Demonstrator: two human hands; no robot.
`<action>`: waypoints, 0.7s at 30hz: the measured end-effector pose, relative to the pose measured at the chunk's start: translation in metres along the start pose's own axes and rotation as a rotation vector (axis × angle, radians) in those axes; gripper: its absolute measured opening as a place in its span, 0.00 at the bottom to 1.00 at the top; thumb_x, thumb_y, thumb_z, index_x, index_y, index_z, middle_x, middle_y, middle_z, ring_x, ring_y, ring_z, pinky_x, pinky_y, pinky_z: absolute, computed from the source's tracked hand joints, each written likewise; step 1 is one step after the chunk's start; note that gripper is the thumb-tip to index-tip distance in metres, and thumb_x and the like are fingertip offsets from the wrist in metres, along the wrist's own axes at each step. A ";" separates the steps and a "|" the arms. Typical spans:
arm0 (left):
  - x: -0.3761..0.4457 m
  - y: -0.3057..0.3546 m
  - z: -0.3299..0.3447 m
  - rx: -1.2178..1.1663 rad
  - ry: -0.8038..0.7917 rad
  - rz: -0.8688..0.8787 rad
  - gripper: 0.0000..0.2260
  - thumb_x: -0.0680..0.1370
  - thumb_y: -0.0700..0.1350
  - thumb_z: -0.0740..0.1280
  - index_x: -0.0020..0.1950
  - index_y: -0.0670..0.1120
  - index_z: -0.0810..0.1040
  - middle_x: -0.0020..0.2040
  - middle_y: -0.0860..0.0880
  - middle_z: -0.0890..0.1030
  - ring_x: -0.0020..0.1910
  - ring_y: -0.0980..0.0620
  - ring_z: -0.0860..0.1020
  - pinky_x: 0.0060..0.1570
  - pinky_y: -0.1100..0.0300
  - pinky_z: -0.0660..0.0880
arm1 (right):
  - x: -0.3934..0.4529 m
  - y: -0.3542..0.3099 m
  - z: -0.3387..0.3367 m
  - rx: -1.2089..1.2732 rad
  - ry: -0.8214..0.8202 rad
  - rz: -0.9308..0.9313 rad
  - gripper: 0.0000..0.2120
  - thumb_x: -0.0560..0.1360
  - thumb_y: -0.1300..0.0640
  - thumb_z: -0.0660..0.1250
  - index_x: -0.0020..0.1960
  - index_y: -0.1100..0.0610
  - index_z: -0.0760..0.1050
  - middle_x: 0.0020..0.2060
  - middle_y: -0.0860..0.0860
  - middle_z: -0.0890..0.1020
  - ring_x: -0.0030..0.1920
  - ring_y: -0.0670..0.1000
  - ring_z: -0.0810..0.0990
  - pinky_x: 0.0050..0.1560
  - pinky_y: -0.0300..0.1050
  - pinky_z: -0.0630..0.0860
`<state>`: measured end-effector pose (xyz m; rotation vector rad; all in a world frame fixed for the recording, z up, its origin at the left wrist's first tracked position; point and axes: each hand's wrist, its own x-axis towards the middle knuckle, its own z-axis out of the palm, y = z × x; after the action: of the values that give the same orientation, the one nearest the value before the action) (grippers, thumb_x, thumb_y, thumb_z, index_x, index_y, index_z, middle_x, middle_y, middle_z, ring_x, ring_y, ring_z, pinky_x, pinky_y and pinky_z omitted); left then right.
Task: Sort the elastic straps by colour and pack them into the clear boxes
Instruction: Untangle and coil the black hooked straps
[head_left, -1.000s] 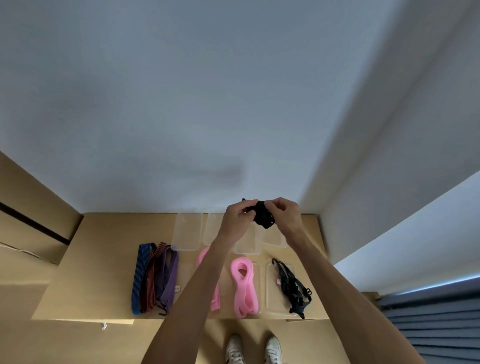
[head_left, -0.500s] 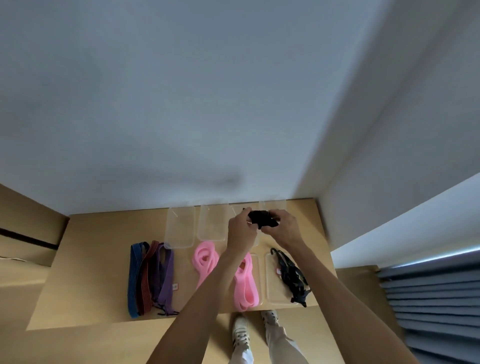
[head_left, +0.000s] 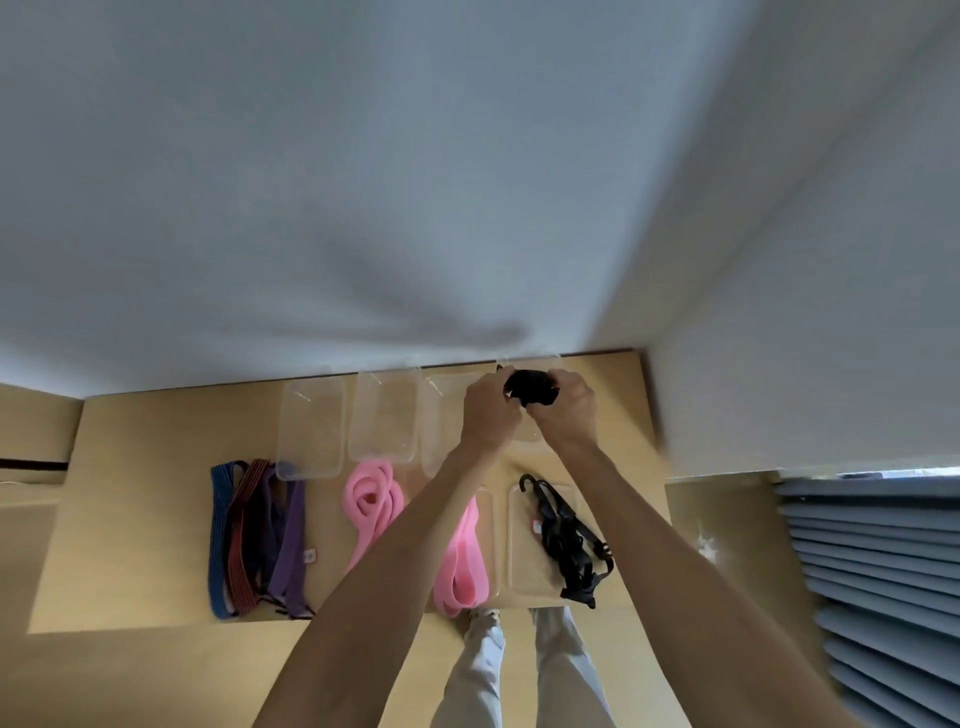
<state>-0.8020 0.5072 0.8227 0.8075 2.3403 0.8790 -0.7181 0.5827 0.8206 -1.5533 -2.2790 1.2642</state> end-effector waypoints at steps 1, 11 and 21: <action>0.008 -0.002 0.004 0.009 -0.004 0.002 0.10 0.72 0.29 0.63 0.48 0.39 0.80 0.41 0.41 0.81 0.42 0.40 0.78 0.40 0.55 0.69 | 0.006 0.002 0.003 -0.003 0.009 0.011 0.06 0.69 0.60 0.73 0.44 0.58 0.77 0.41 0.53 0.79 0.41 0.53 0.76 0.39 0.41 0.68; 0.059 -0.020 0.026 0.147 -0.045 0.007 0.10 0.68 0.33 0.62 0.45 0.38 0.80 0.39 0.41 0.81 0.40 0.40 0.77 0.41 0.48 0.73 | 0.040 0.014 0.041 -0.020 0.048 0.001 0.22 0.71 0.66 0.65 0.64 0.63 0.74 0.58 0.60 0.76 0.56 0.61 0.74 0.56 0.52 0.73; 0.062 -0.043 0.038 0.374 -0.004 0.059 0.10 0.72 0.34 0.69 0.52 0.42 0.81 0.51 0.44 0.80 0.47 0.42 0.80 0.39 0.52 0.74 | 0.050 0.044 0.050 -0.403 0.083 -0.077 0.23 0.68 0.61 0.72 0.63 0.59 0.74 0.71 0.61 0.66 0.72 0.62 0.62 0.63 0.57 0.63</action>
<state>-0.8356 0.5382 0.7520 1.0282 2.5256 0.4640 -0.7349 0.6004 0.7407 -1.5718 -2.6256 0.7366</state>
